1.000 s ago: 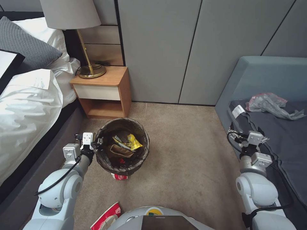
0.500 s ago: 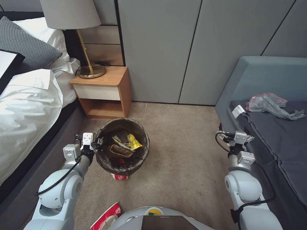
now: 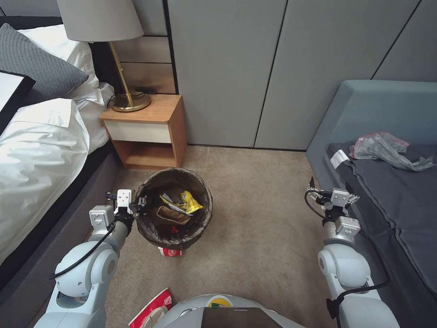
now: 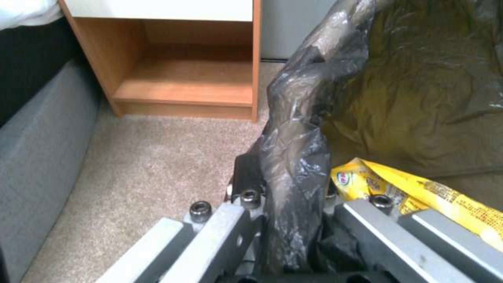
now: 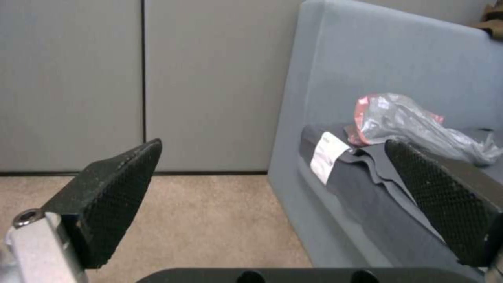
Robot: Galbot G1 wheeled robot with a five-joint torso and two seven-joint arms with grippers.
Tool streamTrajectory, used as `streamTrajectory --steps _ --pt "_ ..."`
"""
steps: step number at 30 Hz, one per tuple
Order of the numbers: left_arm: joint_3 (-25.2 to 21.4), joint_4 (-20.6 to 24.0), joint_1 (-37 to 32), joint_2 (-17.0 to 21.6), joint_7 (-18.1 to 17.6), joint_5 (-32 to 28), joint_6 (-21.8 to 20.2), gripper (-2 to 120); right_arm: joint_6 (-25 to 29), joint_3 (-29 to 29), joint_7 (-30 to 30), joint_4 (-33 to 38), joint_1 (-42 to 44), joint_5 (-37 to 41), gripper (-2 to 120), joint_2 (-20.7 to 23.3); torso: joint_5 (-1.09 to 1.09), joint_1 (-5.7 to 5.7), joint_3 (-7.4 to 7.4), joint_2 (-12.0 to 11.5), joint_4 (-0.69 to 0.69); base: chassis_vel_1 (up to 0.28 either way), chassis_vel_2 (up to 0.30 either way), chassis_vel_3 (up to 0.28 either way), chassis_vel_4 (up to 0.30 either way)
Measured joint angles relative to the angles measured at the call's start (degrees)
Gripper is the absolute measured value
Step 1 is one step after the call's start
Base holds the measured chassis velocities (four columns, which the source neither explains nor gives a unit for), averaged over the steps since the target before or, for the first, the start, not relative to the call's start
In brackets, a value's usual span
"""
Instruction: Pick up the trash bin, then pick up the garbage from the floor and place it into the trash bin.
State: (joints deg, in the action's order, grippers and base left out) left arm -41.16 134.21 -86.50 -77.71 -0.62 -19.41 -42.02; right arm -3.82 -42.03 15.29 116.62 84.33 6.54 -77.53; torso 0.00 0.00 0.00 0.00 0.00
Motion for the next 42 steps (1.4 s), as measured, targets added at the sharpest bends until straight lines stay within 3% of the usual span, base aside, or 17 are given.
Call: streamTrajectory --steps 42 --pt "-1.05 -0.42 0.51 0.01 0.46 -0.68 -0.08 0 0.95 1.47 0.30 -1.16 -0.68 -0.60 100 0.26 0.00 0.00 0.00 0.00 0.00 0.000 0.000 0.000 0.000"
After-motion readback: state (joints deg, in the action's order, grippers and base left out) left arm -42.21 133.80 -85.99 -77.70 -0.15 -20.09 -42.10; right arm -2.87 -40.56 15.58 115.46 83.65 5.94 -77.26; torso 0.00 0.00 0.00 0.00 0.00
